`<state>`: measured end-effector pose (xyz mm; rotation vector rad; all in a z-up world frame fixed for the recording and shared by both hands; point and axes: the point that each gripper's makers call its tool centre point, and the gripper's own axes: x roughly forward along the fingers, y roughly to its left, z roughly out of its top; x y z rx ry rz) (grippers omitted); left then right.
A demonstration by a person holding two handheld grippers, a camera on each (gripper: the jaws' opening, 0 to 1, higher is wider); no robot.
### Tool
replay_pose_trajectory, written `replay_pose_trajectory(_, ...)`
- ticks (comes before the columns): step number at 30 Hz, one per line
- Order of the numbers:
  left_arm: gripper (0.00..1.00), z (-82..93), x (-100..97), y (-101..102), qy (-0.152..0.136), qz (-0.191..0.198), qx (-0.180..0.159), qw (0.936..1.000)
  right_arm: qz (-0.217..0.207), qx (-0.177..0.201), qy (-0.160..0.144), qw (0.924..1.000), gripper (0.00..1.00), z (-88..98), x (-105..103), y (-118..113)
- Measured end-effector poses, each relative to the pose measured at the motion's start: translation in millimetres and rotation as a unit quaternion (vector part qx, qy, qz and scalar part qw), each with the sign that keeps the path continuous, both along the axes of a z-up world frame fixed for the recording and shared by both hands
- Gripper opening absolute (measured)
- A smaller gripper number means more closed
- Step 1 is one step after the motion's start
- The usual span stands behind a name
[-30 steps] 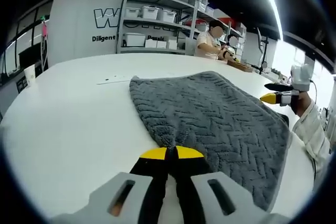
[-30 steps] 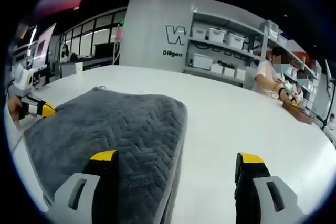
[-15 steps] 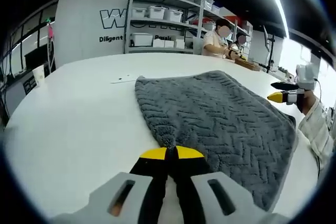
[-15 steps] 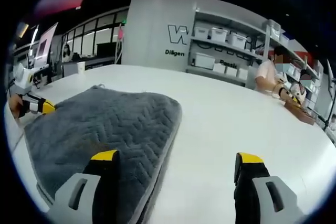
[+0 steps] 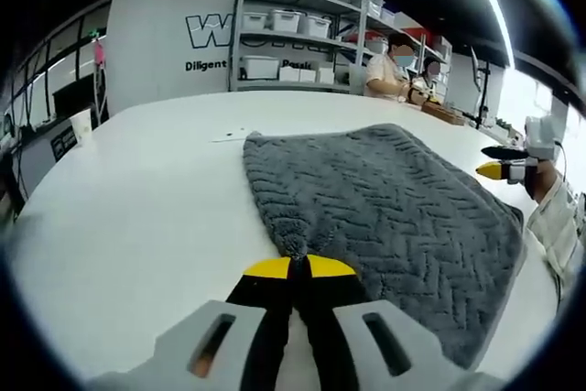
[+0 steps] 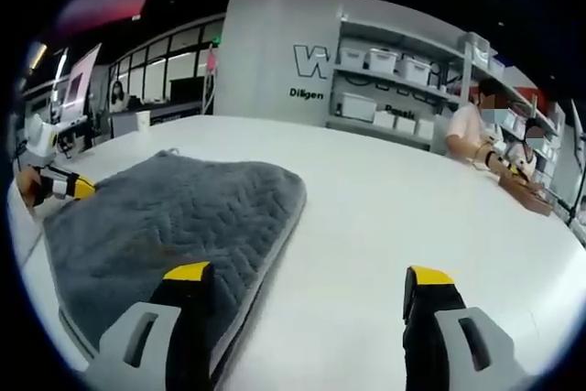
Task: Open the folded towel by lifting each exposed corner and separating the folded layers until the towel lies flat within the target outline without major curled edges
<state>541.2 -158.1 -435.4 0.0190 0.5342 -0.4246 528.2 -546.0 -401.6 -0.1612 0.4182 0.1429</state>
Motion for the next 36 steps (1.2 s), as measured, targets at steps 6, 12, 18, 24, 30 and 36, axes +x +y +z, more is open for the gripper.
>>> replay_pose_trajectory(6, 0.07, 0.3, 0.9, 2.4, -0.003, 0.003, 0.004, 1.0000, 0.005, 0.009, -0.002, 0.9999, 0.81, 0.5, 0.5, 1.9)
replay_pose_trajectory(12, 0.23, 8.6, 5.0, 11.4, -0.021, 0.017, 0.018, 0.9995, 0.004, 0.015, -0.006, 0.9999, 0.78, 2.4, 1.0, 1.0)
replay_pose_trajectory(18, 0.42, 26.0, 6.6, -0.4, -0.045, 0.000, -0.045, 0.9980, 0.013, 0.005, -0.007, 0.9999, 0.70, 1.6, 2.7, 3.9)
replay_pose_trajectory(24, 0.81, 37.3, 4.1, -18.0, -0.061, -0.032, -0.068, 0.9953, 0.029, 0.020, -0.013, 0.9993, 0.57, -1.1, 6.2, 10.4)
replay_pose_trajectory(30, 0.92, 35.8, 2.6, -21.1, -0.063, -0.044, -0.049, 0.9959, 0.032, 0.024, -0.005, 0.9992, 0.46, -11.9, 10.3, 12.0)
replay_pose_trajectory(36, 0.99, 34.8, 0.5, -30.1, -0.066, -0.065, -0.033, 0.9952, 0.044, 0.034, 0.002, 0.9985, 0.36, -20.7, 14.0, 18.8)
